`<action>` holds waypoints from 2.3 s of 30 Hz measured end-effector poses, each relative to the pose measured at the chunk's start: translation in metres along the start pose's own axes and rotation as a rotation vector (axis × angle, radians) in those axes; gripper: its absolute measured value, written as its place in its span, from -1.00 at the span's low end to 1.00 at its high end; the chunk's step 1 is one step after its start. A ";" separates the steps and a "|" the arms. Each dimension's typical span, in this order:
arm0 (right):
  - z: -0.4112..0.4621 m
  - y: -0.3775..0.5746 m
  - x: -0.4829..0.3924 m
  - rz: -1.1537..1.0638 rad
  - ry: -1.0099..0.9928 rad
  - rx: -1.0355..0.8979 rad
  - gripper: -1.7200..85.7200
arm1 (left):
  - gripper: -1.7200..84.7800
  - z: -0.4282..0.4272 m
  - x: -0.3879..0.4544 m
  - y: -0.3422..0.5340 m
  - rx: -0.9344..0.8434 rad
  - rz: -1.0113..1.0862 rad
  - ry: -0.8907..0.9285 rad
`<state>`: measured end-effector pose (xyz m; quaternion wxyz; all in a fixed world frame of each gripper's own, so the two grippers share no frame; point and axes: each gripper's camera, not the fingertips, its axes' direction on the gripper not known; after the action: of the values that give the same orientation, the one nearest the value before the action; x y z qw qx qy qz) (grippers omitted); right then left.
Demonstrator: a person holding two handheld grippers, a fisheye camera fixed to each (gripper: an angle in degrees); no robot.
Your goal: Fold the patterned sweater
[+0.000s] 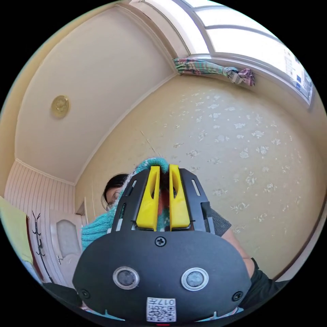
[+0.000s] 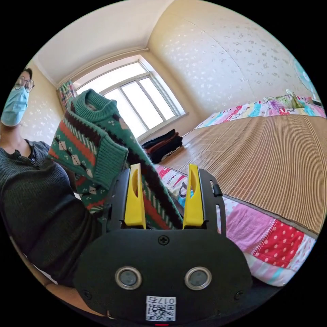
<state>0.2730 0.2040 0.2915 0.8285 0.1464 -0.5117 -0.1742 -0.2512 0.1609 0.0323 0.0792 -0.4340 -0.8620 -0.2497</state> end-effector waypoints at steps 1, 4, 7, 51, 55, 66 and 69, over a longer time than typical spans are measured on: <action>0.004 0.001 0.000 -0.008 -0.042 -0.005 -0.53 | -0.85 0.003 -0.002 0.001 0.000 -0.005 0.008; 0.030 0.007 -0.001 -0.014 -0.253 -0.064 -0.53 | -0.84 0.018 -0.013 0.005 -0.002 -0.023 0.046; 0.060 0.012 -0.007 0.007 -0.501 -0.157 -0.61 | -0.84 0.029 -0.021 0.007 -0.003 -0.038 0.075; 0.064 -0.283 0.115 0.073 0.717 -0.576 -0.93 | -0.84 -0.432 -0.216 -0.063 -0.508 -1.018 -2.133; 0.133 -0.197 0.176 0.371 0.520 -0.717 -0.94 | -0.84 -0.499 -0.208 0.068 -0.651 -1.503 -2.119; 0.086 -0.081 0.134 0.496 0.552 -0.512 -0.95 | -0.98 -0.389 -0.080 0.132 -0.604 -1.214 -2.251; 0.073 -0.079 0.138 0.600 0.568 -0.550 -0.95 | -0.97 -0.371 -0.045 0.133 -0.465 -1.322 -2.191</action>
<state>0.2541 0.0675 0.3997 0.9567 -0.1898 -0.2205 -0.0100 -0.1489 0.0098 0.3847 -0.8756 0.0900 -0.4642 0.0984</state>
